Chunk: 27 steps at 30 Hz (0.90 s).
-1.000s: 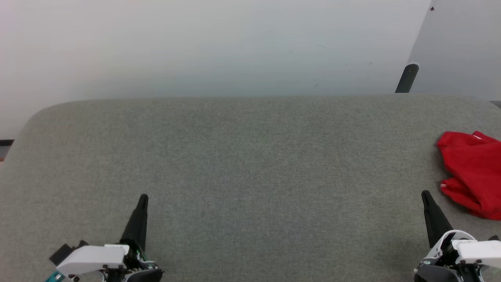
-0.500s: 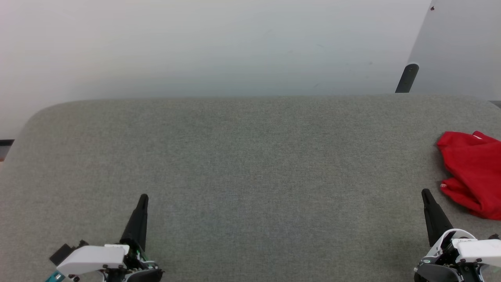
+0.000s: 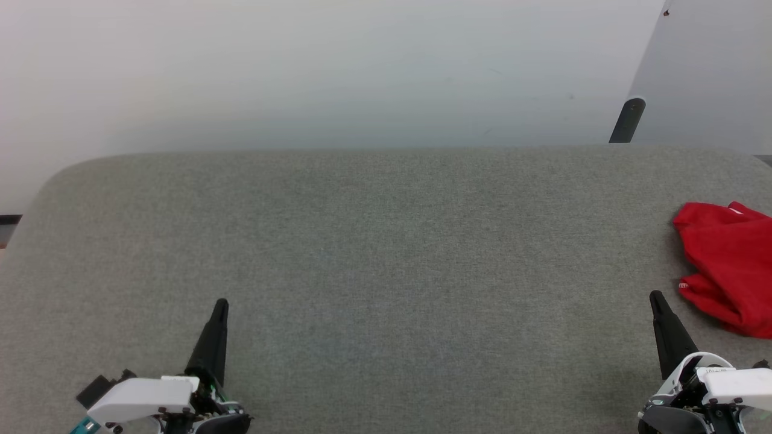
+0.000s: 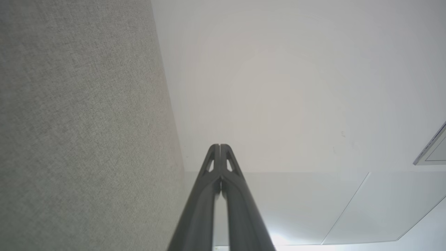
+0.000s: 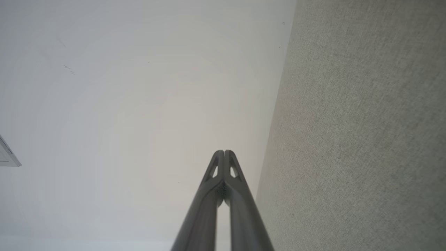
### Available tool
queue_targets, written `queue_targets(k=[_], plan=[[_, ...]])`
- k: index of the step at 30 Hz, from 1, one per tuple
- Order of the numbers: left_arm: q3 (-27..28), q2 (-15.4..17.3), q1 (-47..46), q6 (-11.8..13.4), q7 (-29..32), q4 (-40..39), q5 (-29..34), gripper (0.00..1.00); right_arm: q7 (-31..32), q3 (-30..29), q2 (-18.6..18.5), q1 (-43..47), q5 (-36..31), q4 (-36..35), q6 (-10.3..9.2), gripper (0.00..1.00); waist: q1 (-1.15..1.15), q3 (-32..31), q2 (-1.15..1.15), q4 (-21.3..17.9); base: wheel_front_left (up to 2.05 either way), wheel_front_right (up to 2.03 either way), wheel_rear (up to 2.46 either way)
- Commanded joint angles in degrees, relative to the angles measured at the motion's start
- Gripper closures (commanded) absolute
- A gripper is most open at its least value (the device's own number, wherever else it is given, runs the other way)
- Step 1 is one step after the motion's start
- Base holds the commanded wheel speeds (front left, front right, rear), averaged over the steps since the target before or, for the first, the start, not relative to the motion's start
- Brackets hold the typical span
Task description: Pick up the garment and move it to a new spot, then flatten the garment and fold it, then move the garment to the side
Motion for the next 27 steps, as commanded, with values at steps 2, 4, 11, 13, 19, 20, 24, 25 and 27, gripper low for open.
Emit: queue_targets(k=[2,4,11,13,19,20,24,25,27], plan=[[0.1,0.0,-0.6,-0.3,0.2,0.1,-0.1,1.0,0.1,0.0,0.1,-0.2,0.2,-0.1,0.0,1.0,0.0,0.0,0.0,0.0,0.0,0.0,0.0],[0.1,0.0,-0.6,-0.3,0.2,0.1,-0.1,1.0,0.1,0.0,0.1,-0.2,0.2,-0.1,0.0,1.0,0.0,0.0,0.0,0.0,0.0,0.0,0.0],[0.1,0.0,-0.6,-0.3,0.2,0.1,-0.1,1.0,0.1,0.0,0.1,-0.2,0.2,-0.1,0.0,1.0,0.0,0.0,0.0,0.0,0.0,0.0,0.0],[0.1,0.0,-0.6,-0.3,0.2,0.1,-0.1,1.0,0.1,0.0,0.1,-0.2,0.2,-0.1,0.0,1.0,0.0,0.0,0.0,0.0,0.0,0.0,0.0],[0.1,0.0,-0.6,-0.3,0.2,0.0,-0.1,1.0,0.1,0.0,0.1,-0.2,0.2,-0.1,0.0,1.0,0.0,0.0,0.0,0.0,0.0,0.0,0.0],[0.1,0.0,-0.6,-0.3,0.2,0.0,-0.2,1.0,0.1,0.0,0.1,-0.2,0.2,-0.1,0.0,1.0,0.0,0.0,0.0,0.0,0.0,0.0,0.0],[0.1,0.0,-0.6,-0.3,0.1,0.0,-0.2,1.0,0.1,0.0,0.1,-0.2,0.2,-0.1,0.0,1.0,0.0,0.0,0.0,0.0,0.0,0.0,0.0],[0.1,0.0,-0.6,-0.3,0.1,0.0,-0.2,1.0,0.1,0.0,0.1,-0.2,0.2,-0.1,0.0,1.0,0.0,0.0,0.0,0.0,0.0,0.0,0.0],[0.1,0.0,-0.5,-0.3,0.1,0.0,-0.2,1.0,0.1,0.0,0.1,-0.2,0.2,-0.1,0.0,1.0,0.0,0.0,0.0,0.0,0.0,0.0,0.0]])
